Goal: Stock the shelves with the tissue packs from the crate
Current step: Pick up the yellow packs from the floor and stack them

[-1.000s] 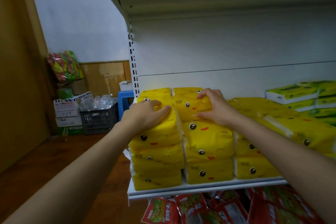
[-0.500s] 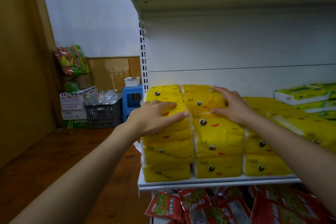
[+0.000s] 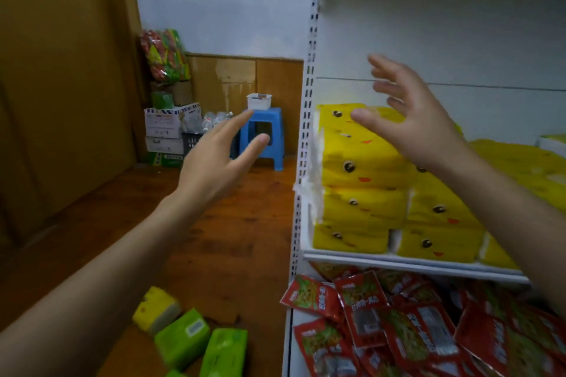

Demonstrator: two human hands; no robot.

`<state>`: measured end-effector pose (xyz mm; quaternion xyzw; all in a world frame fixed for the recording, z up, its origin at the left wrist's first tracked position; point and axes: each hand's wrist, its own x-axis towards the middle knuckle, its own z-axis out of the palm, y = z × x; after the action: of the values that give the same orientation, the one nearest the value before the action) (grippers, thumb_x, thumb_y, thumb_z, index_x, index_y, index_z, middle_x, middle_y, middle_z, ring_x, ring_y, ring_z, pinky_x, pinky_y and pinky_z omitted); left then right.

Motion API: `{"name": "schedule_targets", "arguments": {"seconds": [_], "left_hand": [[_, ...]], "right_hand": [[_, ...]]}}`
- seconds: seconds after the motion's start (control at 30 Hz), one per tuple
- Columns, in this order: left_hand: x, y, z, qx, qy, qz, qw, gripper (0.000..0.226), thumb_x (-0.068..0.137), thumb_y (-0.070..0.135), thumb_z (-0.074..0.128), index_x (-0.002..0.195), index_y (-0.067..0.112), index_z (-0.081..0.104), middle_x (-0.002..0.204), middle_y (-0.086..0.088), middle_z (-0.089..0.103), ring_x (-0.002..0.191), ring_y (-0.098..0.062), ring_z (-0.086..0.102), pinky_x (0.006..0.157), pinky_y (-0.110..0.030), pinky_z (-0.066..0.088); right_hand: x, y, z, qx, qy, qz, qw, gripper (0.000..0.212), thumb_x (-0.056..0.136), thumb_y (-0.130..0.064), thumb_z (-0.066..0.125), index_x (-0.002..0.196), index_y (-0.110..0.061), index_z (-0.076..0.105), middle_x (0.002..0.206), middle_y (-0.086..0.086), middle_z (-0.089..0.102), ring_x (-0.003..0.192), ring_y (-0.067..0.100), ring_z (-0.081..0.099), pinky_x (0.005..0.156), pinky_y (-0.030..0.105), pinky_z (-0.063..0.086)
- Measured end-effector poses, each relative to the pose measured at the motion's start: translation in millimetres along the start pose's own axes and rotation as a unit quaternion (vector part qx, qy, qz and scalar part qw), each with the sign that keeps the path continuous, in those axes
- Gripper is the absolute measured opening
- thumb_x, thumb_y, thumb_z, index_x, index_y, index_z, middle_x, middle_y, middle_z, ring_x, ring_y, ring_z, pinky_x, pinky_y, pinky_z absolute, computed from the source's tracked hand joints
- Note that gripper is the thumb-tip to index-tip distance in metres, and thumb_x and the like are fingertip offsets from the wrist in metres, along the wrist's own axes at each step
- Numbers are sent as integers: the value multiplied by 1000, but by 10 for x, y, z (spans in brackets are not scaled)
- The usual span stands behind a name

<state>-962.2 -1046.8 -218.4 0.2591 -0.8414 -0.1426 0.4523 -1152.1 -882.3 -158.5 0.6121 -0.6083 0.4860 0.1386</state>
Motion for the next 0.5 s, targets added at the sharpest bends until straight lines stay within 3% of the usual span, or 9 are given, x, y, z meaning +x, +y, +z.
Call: {"name": "schedule_targets", "arguments": {"seconds": [0.13, 0.23, 0.4, 0.5], "left_hand": [[-297, -584, -335, 48, 8, -54, 997, 74, 79, 67, 32, 143, 30, 34, 146, 2, 42, 133, -16, 39, 103, -41, 39], [-605, -1123, -530, 44, 22, -92, 995, 69, 84, 63, 35, 143, 27, 35, 145, 0, 42, 133, -18, 39, 105, -44, 38], [-1330, -2183, -562, 44, 49, -181, 981, 56, 93, 46, 45, 143, 22, 36, 145, -5, 43, 130, -22, 43, 106, -40, 35], [-1695, -2634, -419, 50, 17, -250, 967, 53, 96, 39, 46, 144, 19, 35, 146, -7, 41, 131, -24, 43, 107, -39, 34]], "right_hand": [[-49, -470, 716, 5, -78, -59, 995, 63, 79, -39, 64, 129, -47, 27, 126, -18, 38, 121, 2, 41, 98, 11, 31], [-149, -636, 1284, 41, -116, -89, 988, 61, 81, -43, 62, 131, -44, 27, 123, -23, 38, 122, 2, 42, 103, 17, 32], [-623, -473, 2578, 79, -213, -65, 972, 65, 84, -38, 61, 140, -31, 30, 129, -7, 40, 122, 4, 40, 98, 6, 27], [-998, -186, 3330, 101, -274, 18, 956, 70, 83, -32, 67, 142, -23, 32, 136, 8, 39, 126, 15, 40, 103, 18, 29]]}}
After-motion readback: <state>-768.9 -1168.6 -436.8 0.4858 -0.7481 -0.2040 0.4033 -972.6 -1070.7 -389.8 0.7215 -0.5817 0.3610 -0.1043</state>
